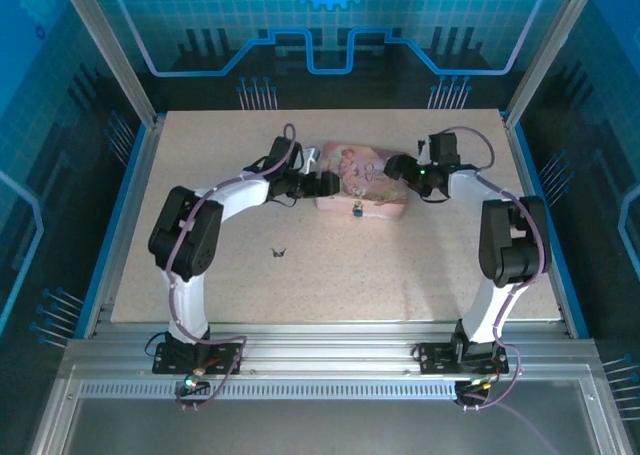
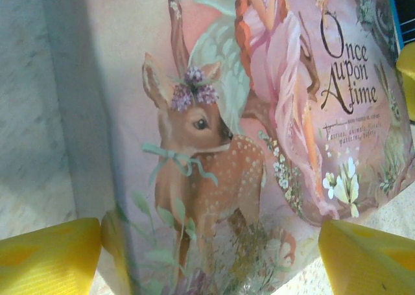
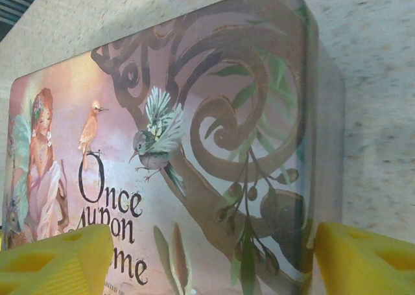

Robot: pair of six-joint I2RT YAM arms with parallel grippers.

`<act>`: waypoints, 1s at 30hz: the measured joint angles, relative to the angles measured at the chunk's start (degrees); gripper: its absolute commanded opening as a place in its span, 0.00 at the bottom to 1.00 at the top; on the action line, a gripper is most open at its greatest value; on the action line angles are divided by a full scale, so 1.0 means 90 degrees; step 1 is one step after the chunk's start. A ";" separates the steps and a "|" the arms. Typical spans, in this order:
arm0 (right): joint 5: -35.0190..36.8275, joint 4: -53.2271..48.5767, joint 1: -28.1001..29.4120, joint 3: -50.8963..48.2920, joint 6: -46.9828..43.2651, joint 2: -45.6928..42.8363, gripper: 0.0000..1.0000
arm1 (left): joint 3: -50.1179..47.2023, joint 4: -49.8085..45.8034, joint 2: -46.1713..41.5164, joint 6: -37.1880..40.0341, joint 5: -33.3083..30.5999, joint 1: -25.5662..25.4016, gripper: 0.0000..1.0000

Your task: Unlock a padlock with a key

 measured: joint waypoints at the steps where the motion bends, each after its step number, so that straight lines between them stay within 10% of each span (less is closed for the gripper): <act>1: 0.0000 -0.0027 0.0087 0.0049 -0.0029 0.0032 0.82 | -0.0248 0.0058 -0.0172 -0.0034 -0.0036 0.0024 0.87; 13: 0.0141 -0.0294 0.1022 0.0342 -0.0170 0.0189 0.82 | -0.2414 0.0772 -0.1807 -0.0384 -0.0376 0.0357 0.87; 30: 0.0189 -0.0357 0.1069 0.0287 -0.0165 0.0187 0.83 | -0.2548 0.1032 -0.1916 -0.0658 -0.0444 0.0359 0.87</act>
